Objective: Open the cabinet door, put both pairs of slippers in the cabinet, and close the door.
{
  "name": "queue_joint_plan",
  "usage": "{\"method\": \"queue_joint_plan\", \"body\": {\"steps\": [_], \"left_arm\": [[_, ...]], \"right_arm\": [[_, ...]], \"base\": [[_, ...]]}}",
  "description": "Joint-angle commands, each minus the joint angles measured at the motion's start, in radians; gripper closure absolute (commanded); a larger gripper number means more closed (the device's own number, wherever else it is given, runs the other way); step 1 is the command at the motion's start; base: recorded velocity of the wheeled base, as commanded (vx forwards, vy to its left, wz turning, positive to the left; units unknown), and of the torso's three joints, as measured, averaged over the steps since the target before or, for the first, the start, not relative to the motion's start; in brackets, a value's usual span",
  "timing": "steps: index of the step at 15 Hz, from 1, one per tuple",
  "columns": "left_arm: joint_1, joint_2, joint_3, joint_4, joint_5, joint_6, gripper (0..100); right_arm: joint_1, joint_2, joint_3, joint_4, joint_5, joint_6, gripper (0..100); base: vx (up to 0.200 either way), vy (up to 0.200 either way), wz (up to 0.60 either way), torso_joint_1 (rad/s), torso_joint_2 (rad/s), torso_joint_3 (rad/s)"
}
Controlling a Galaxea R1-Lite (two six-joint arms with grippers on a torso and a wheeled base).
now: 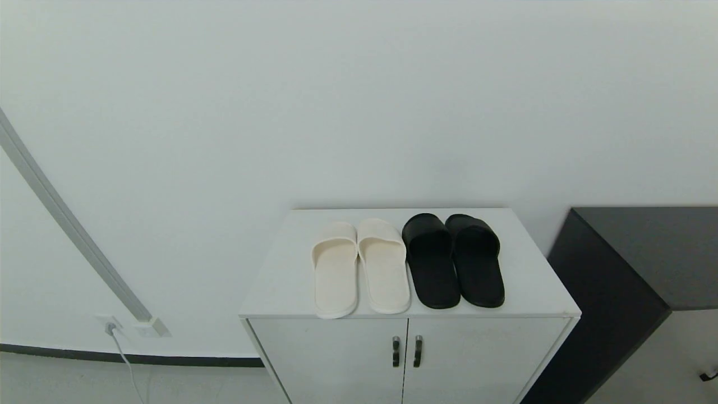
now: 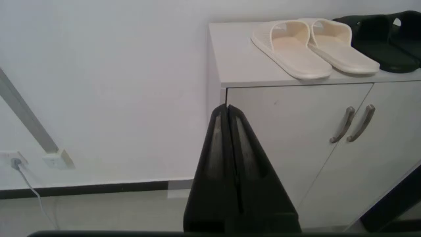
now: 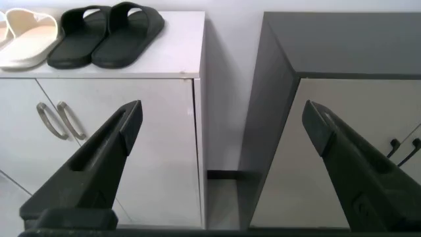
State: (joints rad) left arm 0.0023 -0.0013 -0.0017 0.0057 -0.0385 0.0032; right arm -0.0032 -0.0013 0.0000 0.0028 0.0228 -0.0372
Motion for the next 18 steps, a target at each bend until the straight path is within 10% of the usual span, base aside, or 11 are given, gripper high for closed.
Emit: {"method": "queue_joint_plan", "body": {"steps": [1,6,11,18], "left_arm": [[0.001,0.001,0.0,0.0,0.0,0.0,100],[0.001,0.001,0.0,0.0,0.0,0.001,100],[0.001,0.001,0.0,0.0,0.0,0.003,100],[0.001,0.001,0.0,0.0,0.0,0.004,100]], "right_arm": [[0.0,0.001,-0.002,0.0,0.0,-0.015,0],[0.0,0.001,-0.003,-0.003,0.003,-0.023,0],[0.06,0.271,-0.364,0.18,0.148,0.08,0],[0.252,0.911,-0.356,-0.224,0.203,0.089,0]], "base": [[0.0,0.0,0.0,0.0,0.0,0.0],[0.0,0.0,0.0,0.0,0.0,0.0],[0.0,0.0,0.0,0.0,0.0,0.0],[0.0,0.0,0.0,0.0,0.0,0.0]]}}
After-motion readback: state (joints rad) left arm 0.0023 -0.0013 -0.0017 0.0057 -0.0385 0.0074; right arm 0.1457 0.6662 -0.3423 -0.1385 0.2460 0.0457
